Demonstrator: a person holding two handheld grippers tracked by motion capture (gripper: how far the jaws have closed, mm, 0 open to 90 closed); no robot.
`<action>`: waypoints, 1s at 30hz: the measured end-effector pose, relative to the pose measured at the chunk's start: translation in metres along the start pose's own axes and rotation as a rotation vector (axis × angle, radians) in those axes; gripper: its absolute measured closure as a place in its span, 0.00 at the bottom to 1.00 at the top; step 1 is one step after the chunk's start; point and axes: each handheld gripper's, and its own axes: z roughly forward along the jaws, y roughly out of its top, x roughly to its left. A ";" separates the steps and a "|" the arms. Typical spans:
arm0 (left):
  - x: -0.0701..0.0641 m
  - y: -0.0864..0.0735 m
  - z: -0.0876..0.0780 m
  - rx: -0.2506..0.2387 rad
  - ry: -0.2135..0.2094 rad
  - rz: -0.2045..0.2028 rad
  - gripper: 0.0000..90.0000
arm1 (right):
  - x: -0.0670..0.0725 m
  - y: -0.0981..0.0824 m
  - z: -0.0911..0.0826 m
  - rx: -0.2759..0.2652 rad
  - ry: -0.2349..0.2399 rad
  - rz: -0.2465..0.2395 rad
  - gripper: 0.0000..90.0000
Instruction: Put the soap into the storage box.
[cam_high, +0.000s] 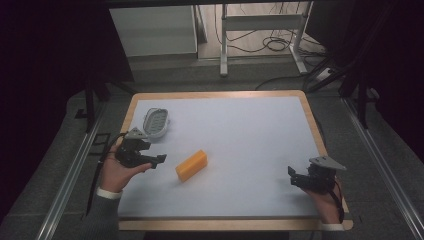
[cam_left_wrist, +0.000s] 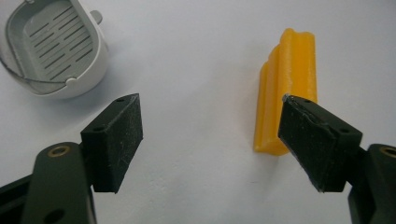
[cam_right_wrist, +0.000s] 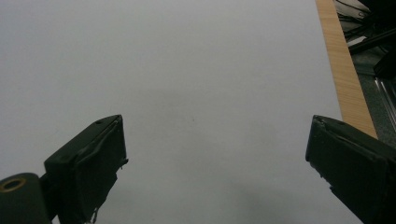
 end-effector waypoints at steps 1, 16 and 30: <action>-0.001 0.001 0.000 0.002 0.002 0.005 0.25 | 0.000 0.000 0.000 0.001 0.001 -0.001 0.06; -0.017 0.016 0.014 0.055 -0.020 0.057 0.23 | 0.000 0.000 0.000 0.003 -0.002 -0.001 0.06; -0.032 0.027 0.030 0.079 -0.025 0.093 0.22 | 0.000 -0.001 0.000 0.007 -0.001 -0.003 0.06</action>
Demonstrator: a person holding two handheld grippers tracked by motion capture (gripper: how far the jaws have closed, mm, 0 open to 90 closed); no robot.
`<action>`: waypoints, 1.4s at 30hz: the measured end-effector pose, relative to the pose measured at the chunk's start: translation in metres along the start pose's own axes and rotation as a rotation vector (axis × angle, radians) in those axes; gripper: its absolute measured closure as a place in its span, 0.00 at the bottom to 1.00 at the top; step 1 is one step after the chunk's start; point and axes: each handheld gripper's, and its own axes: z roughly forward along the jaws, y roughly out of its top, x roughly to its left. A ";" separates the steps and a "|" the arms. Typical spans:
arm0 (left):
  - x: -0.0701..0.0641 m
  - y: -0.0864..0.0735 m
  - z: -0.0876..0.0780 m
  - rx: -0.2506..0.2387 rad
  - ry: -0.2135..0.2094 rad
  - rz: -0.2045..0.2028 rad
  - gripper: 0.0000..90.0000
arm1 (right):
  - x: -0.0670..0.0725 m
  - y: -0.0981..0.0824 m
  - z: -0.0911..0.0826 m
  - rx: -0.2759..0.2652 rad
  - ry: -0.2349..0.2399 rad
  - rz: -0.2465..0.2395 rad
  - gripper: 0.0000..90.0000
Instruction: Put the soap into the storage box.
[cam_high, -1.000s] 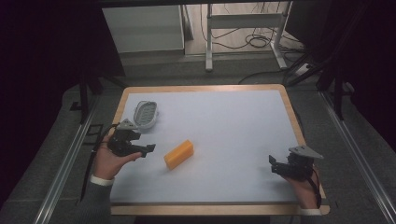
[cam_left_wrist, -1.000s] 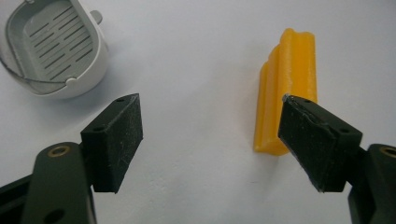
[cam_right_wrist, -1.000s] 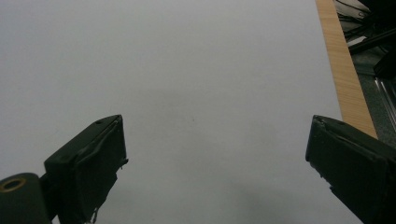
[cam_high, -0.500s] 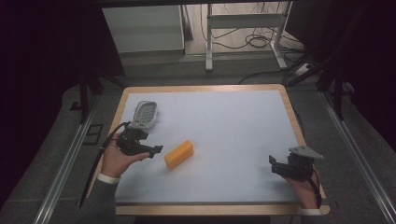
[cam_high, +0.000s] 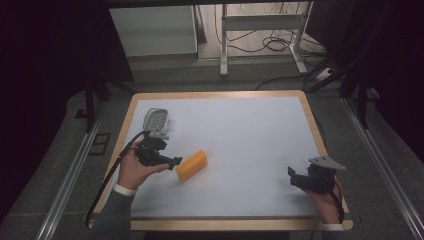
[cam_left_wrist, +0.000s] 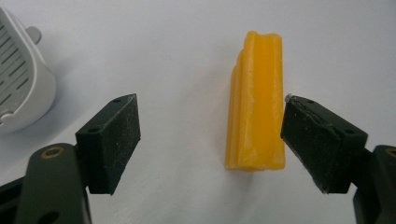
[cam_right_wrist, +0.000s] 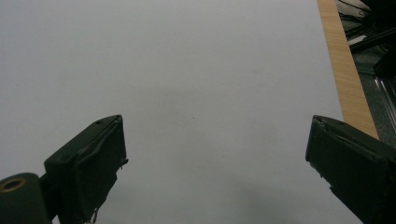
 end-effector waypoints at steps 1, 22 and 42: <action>-0.002 0.001 0.002 0.000 -0.003 0.004 0.22 | 0.000 0.000 0.000 -0.001 -0.001 0.000 0.06; -0.026 0.020 0.031 0.029 -0.024 0.047 0.22 | -0.001 0.000 0.000 0.002 0.002 0.000 0.06; -0.030 0.020 0.069 0.122 -0.041 0.028 0.32 | -0.002 -0.002 0.003 0.011 -0.003 0.000 0.06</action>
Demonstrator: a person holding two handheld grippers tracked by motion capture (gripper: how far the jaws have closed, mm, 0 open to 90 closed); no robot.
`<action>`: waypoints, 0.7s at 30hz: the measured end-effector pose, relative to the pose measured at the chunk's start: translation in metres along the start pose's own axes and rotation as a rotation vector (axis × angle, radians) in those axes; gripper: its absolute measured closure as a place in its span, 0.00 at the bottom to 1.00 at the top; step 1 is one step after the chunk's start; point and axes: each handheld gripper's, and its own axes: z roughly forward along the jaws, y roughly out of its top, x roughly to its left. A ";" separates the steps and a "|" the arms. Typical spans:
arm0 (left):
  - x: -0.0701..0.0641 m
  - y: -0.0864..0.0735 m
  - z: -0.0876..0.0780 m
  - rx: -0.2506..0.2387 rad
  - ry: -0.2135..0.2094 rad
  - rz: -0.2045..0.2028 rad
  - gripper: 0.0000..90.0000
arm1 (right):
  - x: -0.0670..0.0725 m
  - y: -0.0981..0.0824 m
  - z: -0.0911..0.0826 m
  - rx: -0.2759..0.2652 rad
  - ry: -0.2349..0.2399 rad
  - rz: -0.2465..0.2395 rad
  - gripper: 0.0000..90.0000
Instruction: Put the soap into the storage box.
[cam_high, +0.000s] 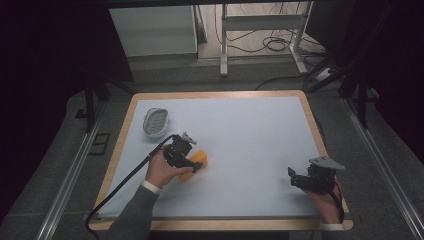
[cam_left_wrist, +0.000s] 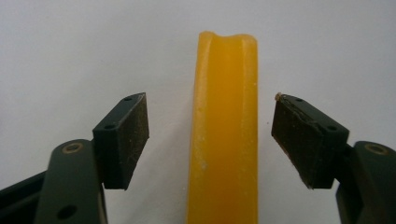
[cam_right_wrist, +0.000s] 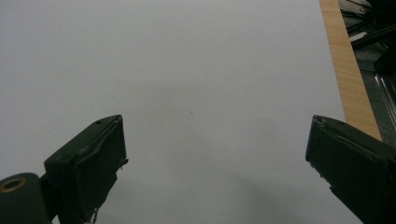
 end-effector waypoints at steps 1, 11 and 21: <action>0.000 0.000 0.001 0.005 0.001 0.001 0.33 | 0.000 0.000 0.000 0.002 -0.001 -0.002 0.06; -0.004 -0.003 0.012 0.065 0.009 0.020 0.42 | 0.000 -0.001 0.000 0.006 -0.008 -0.005 0.06; -0.006 -0.006 0.020 0.089 0.010 0.019 0.62 | -0.001 -0.001 0.000 0.008 -0.014 -0.005 0.06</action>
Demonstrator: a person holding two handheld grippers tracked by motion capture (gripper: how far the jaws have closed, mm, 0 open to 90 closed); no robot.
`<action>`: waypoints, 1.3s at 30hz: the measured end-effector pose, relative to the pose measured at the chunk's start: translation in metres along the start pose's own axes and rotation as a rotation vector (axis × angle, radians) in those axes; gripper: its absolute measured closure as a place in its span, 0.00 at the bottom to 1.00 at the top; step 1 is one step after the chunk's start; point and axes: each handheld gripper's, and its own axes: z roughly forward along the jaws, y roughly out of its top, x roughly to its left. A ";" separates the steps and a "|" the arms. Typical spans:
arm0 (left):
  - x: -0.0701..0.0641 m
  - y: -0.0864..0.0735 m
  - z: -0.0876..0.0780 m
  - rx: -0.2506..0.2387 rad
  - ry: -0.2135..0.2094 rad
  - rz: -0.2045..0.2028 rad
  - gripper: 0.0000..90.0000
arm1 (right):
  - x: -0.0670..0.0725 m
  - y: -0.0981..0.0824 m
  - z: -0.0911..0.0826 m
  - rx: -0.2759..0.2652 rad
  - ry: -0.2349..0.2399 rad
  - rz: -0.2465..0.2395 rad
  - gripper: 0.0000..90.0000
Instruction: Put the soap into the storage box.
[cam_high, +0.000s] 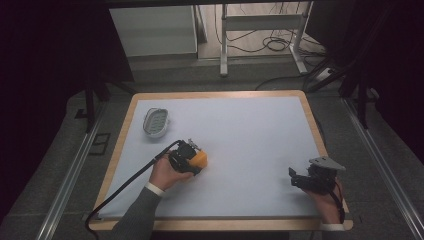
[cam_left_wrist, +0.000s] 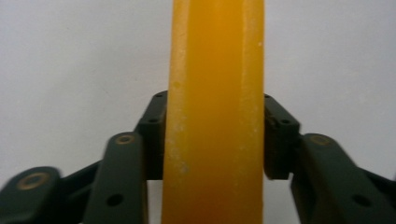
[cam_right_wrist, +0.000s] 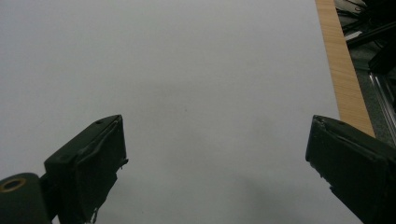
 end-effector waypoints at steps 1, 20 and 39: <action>0.001 0.000 0.000 0.000 -0.001 -0.003 0.64 | 0.000 0.000 0.000 0.000 0.000 0.000 0.06; 0.013 -0.003 -0.019 -0.054 -0.016 -0.021 0.67 | -0.002 0.000 -0.001 -0.001 -0.009 0.005 0.06; 0.030 -0.012 -0.043 -0.117 -0.002 -0.064 0.67 | -0.002 -0.001 -0.001 -0.002 -0.014 0.003 0.06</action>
